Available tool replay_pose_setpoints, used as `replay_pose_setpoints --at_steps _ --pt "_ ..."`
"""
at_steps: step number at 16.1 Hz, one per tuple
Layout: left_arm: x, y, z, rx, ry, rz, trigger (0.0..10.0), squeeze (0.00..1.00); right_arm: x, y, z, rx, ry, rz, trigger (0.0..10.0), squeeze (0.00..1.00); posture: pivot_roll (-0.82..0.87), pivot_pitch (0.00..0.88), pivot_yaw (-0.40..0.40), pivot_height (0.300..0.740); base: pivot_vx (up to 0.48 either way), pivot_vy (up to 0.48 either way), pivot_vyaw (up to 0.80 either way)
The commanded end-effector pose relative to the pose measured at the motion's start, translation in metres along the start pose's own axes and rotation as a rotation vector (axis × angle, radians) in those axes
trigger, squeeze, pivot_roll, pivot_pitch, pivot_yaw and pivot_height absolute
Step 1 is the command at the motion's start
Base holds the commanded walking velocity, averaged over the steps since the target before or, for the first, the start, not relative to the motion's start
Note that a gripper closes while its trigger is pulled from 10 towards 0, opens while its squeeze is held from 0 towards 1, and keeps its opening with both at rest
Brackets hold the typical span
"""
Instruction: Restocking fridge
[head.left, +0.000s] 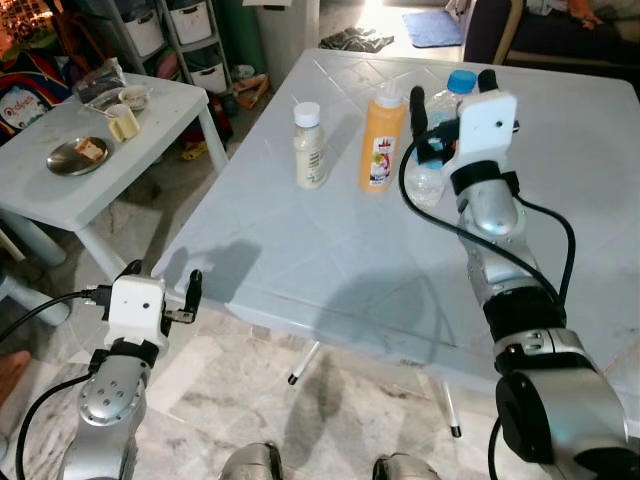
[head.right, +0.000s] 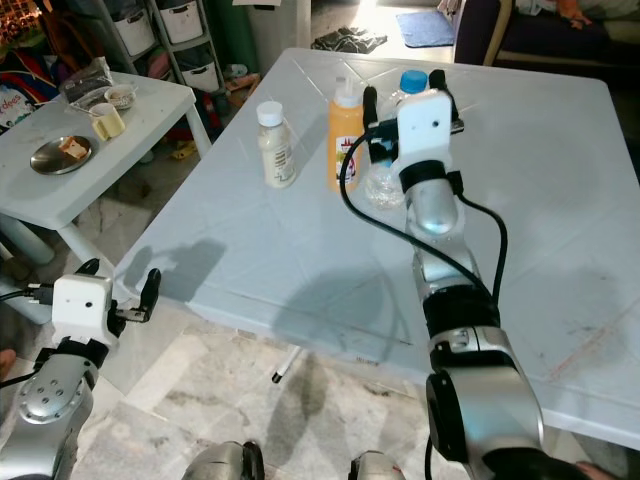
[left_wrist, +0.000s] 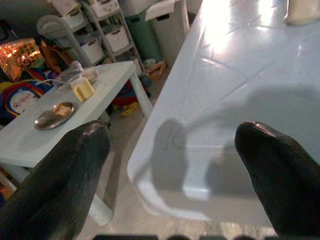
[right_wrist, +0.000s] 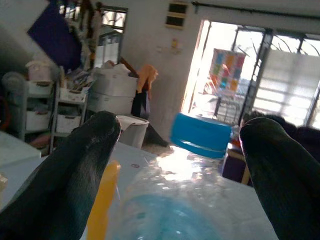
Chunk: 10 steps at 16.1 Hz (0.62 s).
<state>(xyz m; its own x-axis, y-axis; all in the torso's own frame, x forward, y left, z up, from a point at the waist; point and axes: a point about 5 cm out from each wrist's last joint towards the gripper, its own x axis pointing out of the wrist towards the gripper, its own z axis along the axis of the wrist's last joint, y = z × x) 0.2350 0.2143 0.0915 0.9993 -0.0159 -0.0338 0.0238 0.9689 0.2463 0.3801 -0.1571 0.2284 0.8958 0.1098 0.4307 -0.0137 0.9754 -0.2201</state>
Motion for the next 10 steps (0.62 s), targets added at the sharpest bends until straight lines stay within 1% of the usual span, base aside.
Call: replay_pose_setpoints --at_steps 1,2,4,6,7,8,10 --pt "-0.001 0.002 0.001 0.017 0.006 -0.008 10.0 0.00 0.006 -0.002 0.004 0.034 0.003 -0.018 10.0 0.00 0.06 0.103 0.098 0.740 0.000 0.000 0.00" --pt "-0.001 0.002 0.001 0.018 0.008 -0.013 10.0 0.00 0.011 -0.002 0.007 0.019 0.002 -0.010 10.0 0.00 0.06 0.106 0.102 0.740 0.000 0.000 0.00" --pt "0.000 0.001 0.002 0.019 0.009 -0.020 10.0 0.00 0.016 -0.003 0.003 0.024 0.051 -0.007 10.0 0.00 0.06 0.107 0.101 0.740 0.000 0.000 0.00" --pt "0.000 0.000 0.003 0.019 0.008 -0.020 10.0 0.00 0.018 -0.002 0.006 0.015 0.043 0.005 10.0 0.00 0.06 0.109 0.100 0.740 0.000 0.000 0.00" --pt "0.001 0.000 0.003 0.017 0.006 -0.018 10.0 0.00 0.019 0.001 0.005 0.004 0.053 0.050 9.7 0.00 0.06 0.111 0.097 0.740 0.000 0.000 0.00" --pt "0.001 -0.002 0.003 0.016 0.006 -0.019 10.0 0.00 0.020 0.002 0.005 0.014 0.057 0.053 0.0 0.00 0.06 0.112 0.094 0.740 0.000 0.000 0.00" --pt "0.001 -0.004 0.004 0.013 0.006 -0.023 10.0 0.00 0.024 0.002 0.006 0.001 0.068 0.066 0.0 0.00 0.06 0.120 0.091 0.740 0.000 0.000 0.00"
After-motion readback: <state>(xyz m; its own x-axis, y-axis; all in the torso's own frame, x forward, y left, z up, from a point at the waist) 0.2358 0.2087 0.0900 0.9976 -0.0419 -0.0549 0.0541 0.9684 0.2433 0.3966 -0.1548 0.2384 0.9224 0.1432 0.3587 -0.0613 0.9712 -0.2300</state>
